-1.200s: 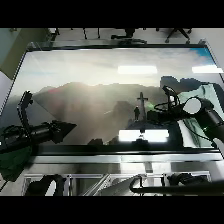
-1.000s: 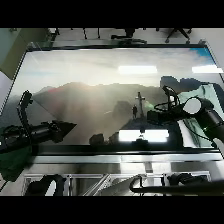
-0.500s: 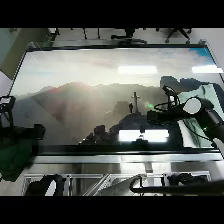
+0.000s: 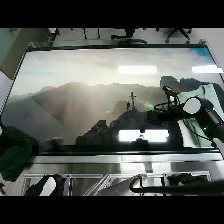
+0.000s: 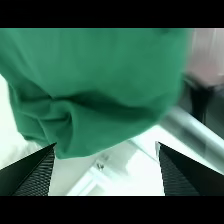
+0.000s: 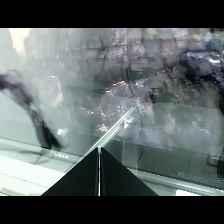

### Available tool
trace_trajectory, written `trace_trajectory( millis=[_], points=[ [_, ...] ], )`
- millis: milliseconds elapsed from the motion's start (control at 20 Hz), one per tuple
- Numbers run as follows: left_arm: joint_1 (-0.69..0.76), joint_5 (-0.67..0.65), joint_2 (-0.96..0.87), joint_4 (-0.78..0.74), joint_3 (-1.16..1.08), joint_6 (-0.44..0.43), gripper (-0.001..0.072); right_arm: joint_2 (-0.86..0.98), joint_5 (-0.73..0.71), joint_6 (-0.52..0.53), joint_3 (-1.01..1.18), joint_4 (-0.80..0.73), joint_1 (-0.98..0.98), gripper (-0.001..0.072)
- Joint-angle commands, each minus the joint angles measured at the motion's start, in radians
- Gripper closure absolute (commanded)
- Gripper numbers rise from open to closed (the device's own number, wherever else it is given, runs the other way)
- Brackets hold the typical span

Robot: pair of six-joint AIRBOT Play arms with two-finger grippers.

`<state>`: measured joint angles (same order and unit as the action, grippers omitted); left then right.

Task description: Fold the shirts.

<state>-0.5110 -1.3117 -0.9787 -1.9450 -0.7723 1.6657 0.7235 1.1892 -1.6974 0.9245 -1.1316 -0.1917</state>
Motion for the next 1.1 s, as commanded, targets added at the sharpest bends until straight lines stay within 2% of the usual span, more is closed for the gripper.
trace_trajectory(
  millis=[0,150,300,350,400,450,650,850,950,1050],
  points=[
    [-0.163,-0.015,-0.223,0.094,0.004,-0.169,-0.0005,0.000,0.000,0.000,0.000,0.000,-0.001,0.0697],
    [-0.172,-0.015,-0.352,-0.007,0.001,-0.196,-0.0005,0.000,0.000,0.000,0.000,0.000,-0.001,0.0697],
    [-0.165,-0.026,-0.459,-0.035,-0.075,-0.175,-0.0001,0.000,0.000,0.000,0.000,0.000,-0.001,0.0697],
    [-0.165,-0.048,-0.492,-0.021,-0.124,-0.158,0.0239,0.000,0.000,0.000,0.000,0.000,-0.001,0.0697],
    [-0.165,-0.087,-0.516,0.005,-0.172,-0.160,0.0633,0.000,0.000,0.000,0.000,0.000,-0.001,0.0697],
    [-0.165,-0.130,-0.531,0.047,-0.221,-0.179,0.0693,0.000,0.000,0.000,0.000,0.000,-0.001,0.0696],
    [-0.134,-0.208,-0.471,0.378,-0.400,-0.211,0.0694,0.000,0.000,0.000,0.000,0.000,-0.001,0.0697],
    [0.035,-0.203,-0.273,0.776,-0.566,-0.282,0.0693,0.000,0.000,0.000,0.000,0.000,-0.001,0.0697],
    [0.166,-0.146,-0.163,0.917,-0.621,-0.282,0.0693,0.000,0.000,0.000,0.000,0.001,-0.001,0.0697],
    [0.329,-0.025,-0.060,0.963,-0.652,-0.281,0.0693,0.000,0.000,0.000,0.000,0.000,-0.001,0.0697]
  ],
)
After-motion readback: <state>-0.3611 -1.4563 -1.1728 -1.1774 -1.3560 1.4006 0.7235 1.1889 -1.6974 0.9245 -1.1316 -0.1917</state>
